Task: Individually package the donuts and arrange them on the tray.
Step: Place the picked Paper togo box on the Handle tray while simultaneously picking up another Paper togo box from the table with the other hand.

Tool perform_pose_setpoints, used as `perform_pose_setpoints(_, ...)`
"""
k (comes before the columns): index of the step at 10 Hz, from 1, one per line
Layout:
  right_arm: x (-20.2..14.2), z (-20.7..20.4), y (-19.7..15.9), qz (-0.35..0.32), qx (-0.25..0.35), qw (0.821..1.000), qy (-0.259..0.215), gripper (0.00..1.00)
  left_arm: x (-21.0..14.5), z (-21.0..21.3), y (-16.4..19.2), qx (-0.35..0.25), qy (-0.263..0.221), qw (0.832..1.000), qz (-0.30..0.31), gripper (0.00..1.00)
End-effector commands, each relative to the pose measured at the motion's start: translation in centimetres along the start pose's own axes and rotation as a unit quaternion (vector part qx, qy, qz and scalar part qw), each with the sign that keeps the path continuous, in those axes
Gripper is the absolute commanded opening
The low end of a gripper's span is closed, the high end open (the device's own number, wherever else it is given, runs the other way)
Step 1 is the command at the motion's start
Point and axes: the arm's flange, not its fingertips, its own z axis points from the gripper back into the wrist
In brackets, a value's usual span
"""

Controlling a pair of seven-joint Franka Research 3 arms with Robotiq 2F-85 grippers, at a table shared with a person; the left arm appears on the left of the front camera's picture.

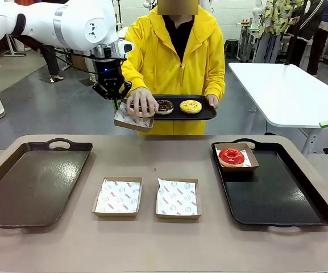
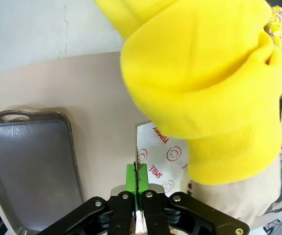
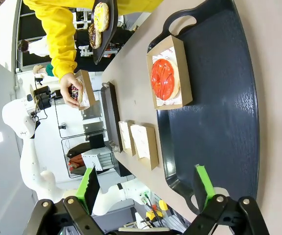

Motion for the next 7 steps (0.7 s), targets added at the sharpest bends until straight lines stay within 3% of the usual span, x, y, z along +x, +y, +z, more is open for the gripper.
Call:
perform_pose_setpoints(1,-0.05,-0.02,0.05,-0.007,0.001,1.0,0.002,1.0,-0.15,0.07,0.08,-0.001,0.0,1.0,-0.001,0.0)
perform_pose_setpoints(7,-0.05,-0.02,0.05,-0.007,0.001,1.0,0.002,1.0,-0.15,0.07,0.08,-0.001,0.0,1.0,-0.001,0.0)
